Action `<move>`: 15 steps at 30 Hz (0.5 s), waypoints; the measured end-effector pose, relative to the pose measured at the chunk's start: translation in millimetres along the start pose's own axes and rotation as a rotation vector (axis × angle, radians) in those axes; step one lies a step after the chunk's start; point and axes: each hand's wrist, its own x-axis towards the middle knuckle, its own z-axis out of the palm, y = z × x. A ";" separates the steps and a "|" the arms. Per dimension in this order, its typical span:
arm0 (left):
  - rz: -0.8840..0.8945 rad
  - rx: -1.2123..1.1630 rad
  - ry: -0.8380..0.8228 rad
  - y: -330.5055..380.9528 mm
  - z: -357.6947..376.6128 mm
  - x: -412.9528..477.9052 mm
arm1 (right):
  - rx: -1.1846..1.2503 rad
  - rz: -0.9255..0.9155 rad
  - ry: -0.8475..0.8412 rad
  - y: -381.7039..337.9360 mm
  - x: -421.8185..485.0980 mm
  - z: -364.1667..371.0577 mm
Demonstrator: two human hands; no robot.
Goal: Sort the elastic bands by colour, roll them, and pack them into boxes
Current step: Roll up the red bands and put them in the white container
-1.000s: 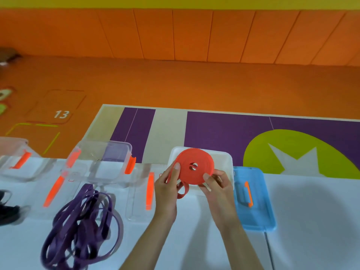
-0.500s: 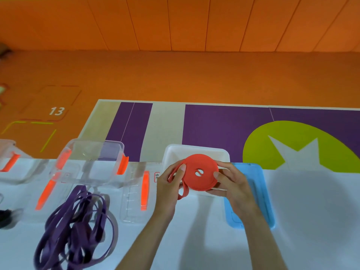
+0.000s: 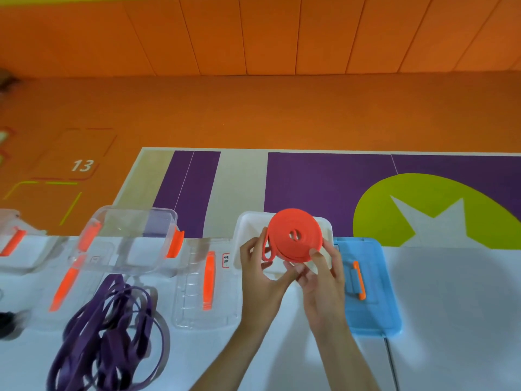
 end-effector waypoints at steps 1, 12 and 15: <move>-0.025 -0.054 0.000 1.1 0.7 0.8 | 0.012 0.018 -0.016 2.9 -3.0 0.5; -0.038 -0.151 -0.047 -11.9 -38.1 -0.1 | -0.385 0.069 -0.107 -19.8 12.2 -11.4; -0.011 -0.120 -0.104 -14.9 -48.6 4.5 | -0.413 0.071 -0.184 -28.8 20.6 -14.6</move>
